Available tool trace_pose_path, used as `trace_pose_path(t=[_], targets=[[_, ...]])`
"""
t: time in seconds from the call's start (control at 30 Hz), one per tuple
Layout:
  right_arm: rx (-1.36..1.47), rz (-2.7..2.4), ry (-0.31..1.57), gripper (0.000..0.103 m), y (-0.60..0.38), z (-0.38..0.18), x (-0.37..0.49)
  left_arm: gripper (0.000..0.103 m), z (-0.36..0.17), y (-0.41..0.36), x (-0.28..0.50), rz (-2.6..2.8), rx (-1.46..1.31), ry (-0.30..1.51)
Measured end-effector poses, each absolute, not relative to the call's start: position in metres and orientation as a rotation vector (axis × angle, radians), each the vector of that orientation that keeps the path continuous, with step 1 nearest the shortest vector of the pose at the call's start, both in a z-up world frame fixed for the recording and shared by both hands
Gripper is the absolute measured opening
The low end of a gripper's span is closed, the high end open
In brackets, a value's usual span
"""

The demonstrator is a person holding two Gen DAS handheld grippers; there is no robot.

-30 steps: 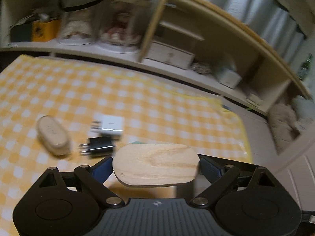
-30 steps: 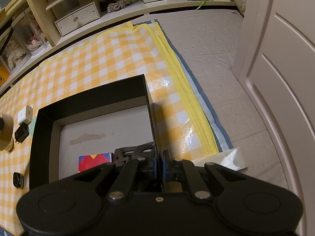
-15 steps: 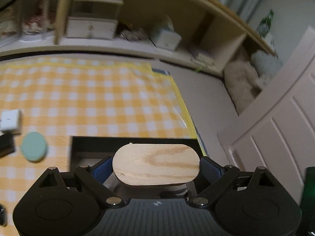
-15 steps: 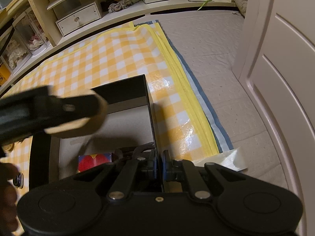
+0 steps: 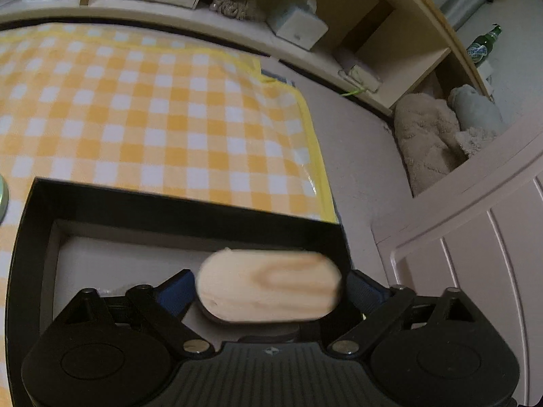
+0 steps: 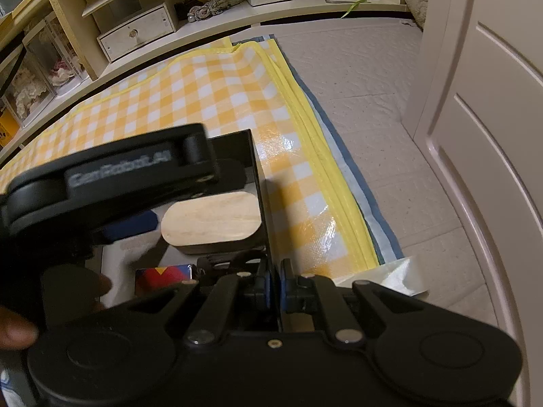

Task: Organize rigid objects
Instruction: 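Carry the wooden block with the left tool over the black box, then drop the wooden block into the box by opening the left tool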

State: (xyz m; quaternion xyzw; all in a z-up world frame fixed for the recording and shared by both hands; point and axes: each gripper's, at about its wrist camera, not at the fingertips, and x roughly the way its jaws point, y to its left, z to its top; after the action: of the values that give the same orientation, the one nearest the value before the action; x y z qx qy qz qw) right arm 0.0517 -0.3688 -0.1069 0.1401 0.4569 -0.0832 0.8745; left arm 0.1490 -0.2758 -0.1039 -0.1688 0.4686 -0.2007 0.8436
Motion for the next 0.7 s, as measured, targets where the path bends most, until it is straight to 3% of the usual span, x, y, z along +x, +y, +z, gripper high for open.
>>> trace_pose_path(t=[0.7], targets=[[0.307,-0.17,0.952,0.007,-0.371,-0.108,0.053,0.103,-0.047,-0.234,0.11,-0.455,-0.13,0.916]])
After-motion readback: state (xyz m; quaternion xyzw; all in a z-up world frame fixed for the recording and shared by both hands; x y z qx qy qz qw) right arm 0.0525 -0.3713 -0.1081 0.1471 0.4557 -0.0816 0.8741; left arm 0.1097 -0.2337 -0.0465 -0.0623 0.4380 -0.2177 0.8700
